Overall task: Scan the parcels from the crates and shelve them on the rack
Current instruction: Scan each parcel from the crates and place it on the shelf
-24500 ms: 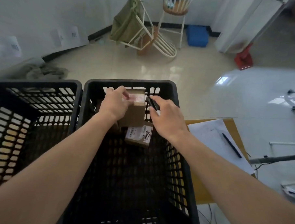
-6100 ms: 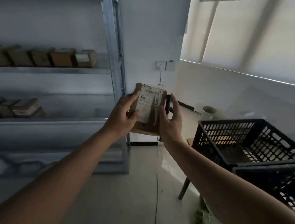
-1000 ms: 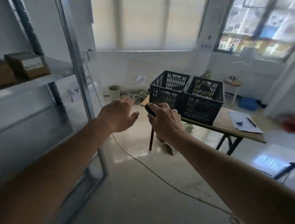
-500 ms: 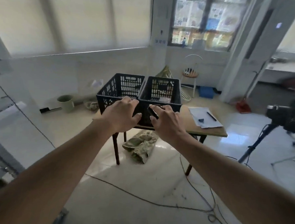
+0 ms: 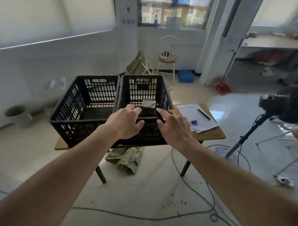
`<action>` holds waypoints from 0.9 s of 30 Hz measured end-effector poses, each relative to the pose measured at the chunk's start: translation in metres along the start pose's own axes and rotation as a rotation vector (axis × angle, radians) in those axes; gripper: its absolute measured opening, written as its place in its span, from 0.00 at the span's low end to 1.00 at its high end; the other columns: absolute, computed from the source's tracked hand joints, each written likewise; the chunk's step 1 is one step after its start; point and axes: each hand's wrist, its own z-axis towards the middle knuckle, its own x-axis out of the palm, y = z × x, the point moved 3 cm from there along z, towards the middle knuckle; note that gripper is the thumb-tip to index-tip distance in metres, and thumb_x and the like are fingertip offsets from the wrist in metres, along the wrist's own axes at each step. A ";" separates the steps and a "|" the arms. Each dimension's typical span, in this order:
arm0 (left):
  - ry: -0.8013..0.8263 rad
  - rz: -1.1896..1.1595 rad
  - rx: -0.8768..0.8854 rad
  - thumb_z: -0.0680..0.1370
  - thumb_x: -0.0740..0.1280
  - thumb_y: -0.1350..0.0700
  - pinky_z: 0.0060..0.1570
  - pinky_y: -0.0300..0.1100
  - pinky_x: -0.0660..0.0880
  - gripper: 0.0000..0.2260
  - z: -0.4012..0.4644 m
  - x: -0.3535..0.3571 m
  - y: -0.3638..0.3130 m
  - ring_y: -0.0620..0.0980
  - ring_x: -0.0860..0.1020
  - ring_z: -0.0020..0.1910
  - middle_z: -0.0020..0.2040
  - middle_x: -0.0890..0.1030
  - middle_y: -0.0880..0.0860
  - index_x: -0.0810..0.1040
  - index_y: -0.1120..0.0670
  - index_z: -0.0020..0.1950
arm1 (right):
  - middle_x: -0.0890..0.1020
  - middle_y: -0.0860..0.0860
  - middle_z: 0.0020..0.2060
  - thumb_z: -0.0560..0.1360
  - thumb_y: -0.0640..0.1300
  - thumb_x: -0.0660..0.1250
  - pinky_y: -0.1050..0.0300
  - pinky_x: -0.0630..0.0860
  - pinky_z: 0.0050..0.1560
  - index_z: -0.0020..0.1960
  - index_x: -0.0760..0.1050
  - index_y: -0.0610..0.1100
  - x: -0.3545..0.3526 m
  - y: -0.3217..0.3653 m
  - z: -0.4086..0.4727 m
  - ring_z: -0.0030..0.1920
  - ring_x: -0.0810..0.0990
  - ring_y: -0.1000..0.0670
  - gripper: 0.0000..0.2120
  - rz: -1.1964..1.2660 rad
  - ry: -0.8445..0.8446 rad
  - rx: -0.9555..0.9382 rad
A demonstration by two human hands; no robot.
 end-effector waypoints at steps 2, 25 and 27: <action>0.027 -0.008 0.006 0.83 0.62 0.40 0.68 0.57 0.74 0.27 0.034 0.009 0.005 0.56 0.74 0.71 0.74 0.71 0.52 0.66 0.50 0.80 | 0.74 0.45 0.73 0.86 0.56 0.60 0.42 0.72 0.69 0.81 0.66 0.58 0.010 -0.010 0.028 0.68 0.76 0.40 0.24 0.011 0.016 0.015; 0.304 -0.092 -0.220 0.84 0.62 0.42 0.66 0.55 0.76 0.26 0.333 0.128 0.105 0.56 0.75 0.69 0.73 0.72 0.54 0.64 0.50 0.81 | 0.66 0.43 0.75 0.87 0.59 0.58 0.36 0.75 0.66 0.83 0.60 0.60 0.161 -0.076 0.325 0.66 0.74 0.34 0.25 0.137 0.407 0.156; 0.330 -0.102 -0.209 0.84 0.62 0.42 0.65 0.55 0.76 0.28 0.352 0.144 0.123 0.57 0.75 0.69 0.73 0.71 0.55 0.62 0.49 0.82 | 0.66 0.42 0.74 0.87 0.59 0.57 0.37 0.75 0.66 0.82 0.60 0.61 0.177 -0.076 0.342 0.66 0.74 0.34 0.24 0.121 0.422 0.187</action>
